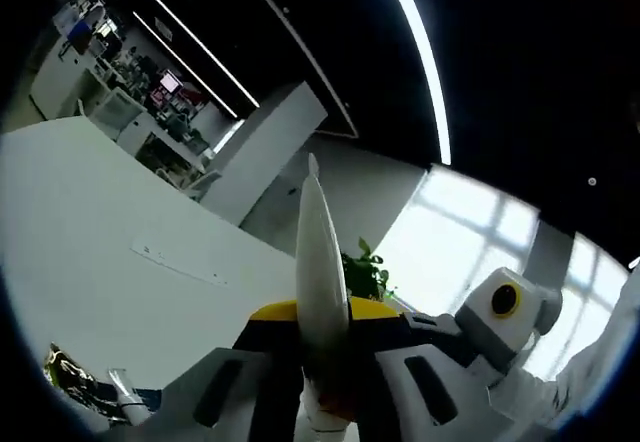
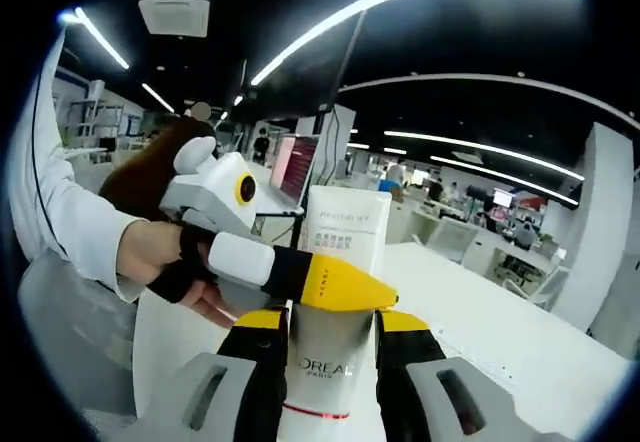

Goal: Arrange the skincare products in the storage area until every visible bottle or jar stands upright without overlapping.

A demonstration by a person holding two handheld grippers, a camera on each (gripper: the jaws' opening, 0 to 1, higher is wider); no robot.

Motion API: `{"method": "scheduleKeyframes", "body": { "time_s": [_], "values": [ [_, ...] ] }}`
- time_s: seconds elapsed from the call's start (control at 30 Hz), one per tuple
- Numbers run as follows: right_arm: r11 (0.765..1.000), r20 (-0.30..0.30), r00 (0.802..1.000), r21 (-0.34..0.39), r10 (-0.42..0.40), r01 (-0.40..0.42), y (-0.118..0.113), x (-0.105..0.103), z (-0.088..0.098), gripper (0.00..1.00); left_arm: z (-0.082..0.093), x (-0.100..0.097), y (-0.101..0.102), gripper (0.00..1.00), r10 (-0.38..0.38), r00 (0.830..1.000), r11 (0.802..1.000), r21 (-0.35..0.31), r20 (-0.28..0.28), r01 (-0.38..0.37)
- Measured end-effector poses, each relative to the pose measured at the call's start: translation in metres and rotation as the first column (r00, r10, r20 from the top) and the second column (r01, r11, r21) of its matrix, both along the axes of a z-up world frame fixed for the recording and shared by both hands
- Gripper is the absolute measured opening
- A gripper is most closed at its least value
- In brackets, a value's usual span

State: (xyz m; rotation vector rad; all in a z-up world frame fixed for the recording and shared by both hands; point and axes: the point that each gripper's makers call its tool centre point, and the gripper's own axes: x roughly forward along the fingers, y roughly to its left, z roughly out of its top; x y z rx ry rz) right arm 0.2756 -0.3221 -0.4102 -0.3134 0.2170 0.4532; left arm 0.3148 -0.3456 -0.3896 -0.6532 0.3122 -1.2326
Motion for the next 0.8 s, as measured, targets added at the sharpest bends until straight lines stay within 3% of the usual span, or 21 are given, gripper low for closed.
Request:
{"method": "scheduleKeyframes", "body": {
  "time_s": [0.1,0.17,0.27,0.37,0.57,0.67,0.8],
  "values": [
    [1.0,-0.004,1.0,-0.022,0.007,-0.007,-0.005,-0.008,-0.002,0.31,0.0,0.006,0.007,0.08,-0.001,1.0,1.0,0.01,0.011,0.001],
    [1.0,-0.012,1.0,-0.017,0.011,-0.011,-0.01,-0.012,-0.001,0.31,-0.004,0.011,0.01,0.08,0.005,0.997,0.998,0.057,0.081,-0.01],
    [1.0,-0.025,0.999,-0.022,0.021,-0.022,-0.016,-0.016,0.004,0.33,-0.009,0.01,0.009,0.08,-0.005,0.997,0.998,0.063,0.074,0.0],
    [0.993,-0.031,0.998,-0.102,0.048,-0.051,-0.024,-0.019,0.011,0.31,-0.019,0.003,0.004,0.08,-0.039,0.991,0.993,0.119,0.131,0.024],
    [0.98,-0.101,0.99,-0.167,0.096,-0.112,-0.035,-0.024,0.014,0.29,-0.037,-0.019,-0.009,0.08,-0.129,0.964,0.975,0.205,0.233,0.081],
    [0.958,-0.123,0.985,-0.243,0.125,-0.152,-0.039,-0.027,0.018,0.21,-0.046,-0.027,-0.015,0.09,-0.178,0.939,0.964,0.243,0.294,0.107],
    [0.943,-0.173,0.967,-0.247,0.184,-0.224,-0.037,-0.029,0.022,0.27,-0.058,-0.037,-0.022,0.09,-0.241,0.913,0.948,0.281,0.33,0.149]
  ]
}}
